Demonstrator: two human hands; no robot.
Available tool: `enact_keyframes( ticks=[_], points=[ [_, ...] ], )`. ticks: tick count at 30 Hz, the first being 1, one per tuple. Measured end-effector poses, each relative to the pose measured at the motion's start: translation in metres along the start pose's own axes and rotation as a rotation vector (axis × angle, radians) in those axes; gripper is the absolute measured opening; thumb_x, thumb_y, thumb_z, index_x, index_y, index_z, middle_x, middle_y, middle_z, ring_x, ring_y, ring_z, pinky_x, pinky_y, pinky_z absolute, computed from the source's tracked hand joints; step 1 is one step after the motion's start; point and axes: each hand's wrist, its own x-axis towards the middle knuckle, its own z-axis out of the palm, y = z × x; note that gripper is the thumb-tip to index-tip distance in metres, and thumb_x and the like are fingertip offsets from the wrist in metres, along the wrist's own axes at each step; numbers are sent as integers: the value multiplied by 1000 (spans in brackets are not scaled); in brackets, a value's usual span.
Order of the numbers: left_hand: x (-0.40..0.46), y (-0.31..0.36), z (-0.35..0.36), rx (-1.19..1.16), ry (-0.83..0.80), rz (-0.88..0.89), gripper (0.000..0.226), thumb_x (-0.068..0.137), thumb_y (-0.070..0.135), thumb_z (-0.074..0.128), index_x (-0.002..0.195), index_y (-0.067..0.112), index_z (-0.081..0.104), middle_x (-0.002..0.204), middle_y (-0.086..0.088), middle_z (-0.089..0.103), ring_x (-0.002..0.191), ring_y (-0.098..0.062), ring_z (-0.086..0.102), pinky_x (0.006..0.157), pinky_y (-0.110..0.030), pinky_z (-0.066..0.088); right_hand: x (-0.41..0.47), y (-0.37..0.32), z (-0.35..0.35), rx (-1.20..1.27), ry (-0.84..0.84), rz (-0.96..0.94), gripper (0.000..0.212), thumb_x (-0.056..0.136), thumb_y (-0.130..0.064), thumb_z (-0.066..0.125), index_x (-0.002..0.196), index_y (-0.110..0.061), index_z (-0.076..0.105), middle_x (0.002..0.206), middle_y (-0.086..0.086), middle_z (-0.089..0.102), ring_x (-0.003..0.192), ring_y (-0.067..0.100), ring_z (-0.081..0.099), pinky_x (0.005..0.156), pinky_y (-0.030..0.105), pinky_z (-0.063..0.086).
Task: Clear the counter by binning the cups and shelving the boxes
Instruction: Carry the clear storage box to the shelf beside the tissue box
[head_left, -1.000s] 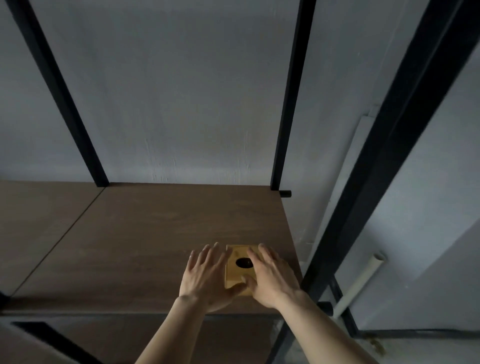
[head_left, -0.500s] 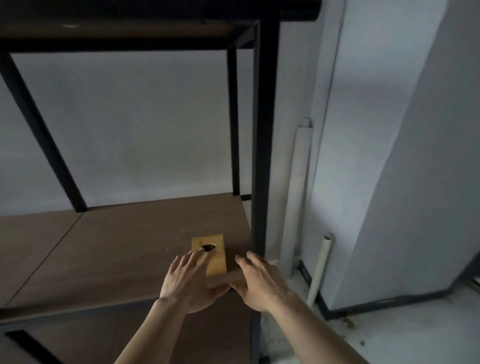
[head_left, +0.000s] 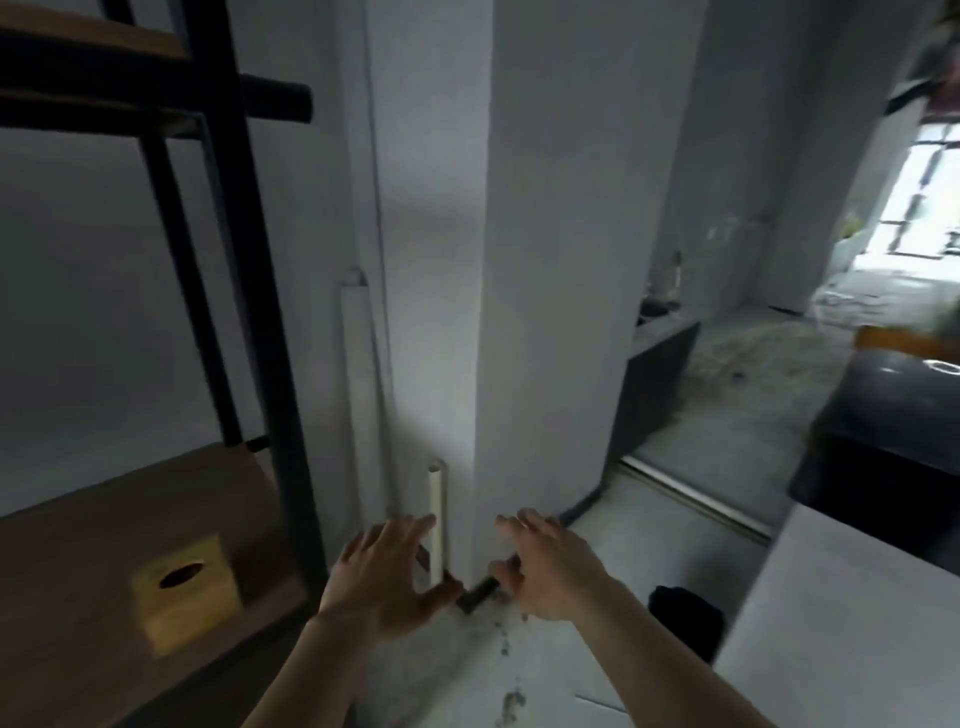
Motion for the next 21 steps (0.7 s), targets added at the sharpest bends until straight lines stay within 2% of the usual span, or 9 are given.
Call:
enact_keyframes(
  ticks=[6,12,17,21],
  points=[
    [23,112,28,24,-81,241,96,79,83,41,159,38,11,168,7,18,154,-20,19,124,-41,12,-92,89,-13,-19,66,276,65,103,-51,46,158,-21,30,160,10,38,141,33,42,113,48,41],
    [26,250,43,33,-84,520,92,82,82,38,158,38,12,167,7,22,152,-20,22,123,-39,16,-198,181,-35,3,159,550,62,102,-51,48,156,-23,33,157,7,42,138,32,45,111,47,44],
    [22,361,61,41,-71,687,114,62,99,15,158,38,14,167,7,23,151,-20,25,122,-43,21,-279,251,-48,9,210,743,65,102,-52,48,158,-24,31,162,7,37,143,32,41,114,47,41],
    [11,448,70,32,-79,781,97,76,88,37,158,41,14,167,9,22,153,-19,21,124,-43,17,-337,304,-67,19,262,848,66,102,-54,47,159,-25,29,164,5,34,146,31,39,116,46,39]
  ],
)
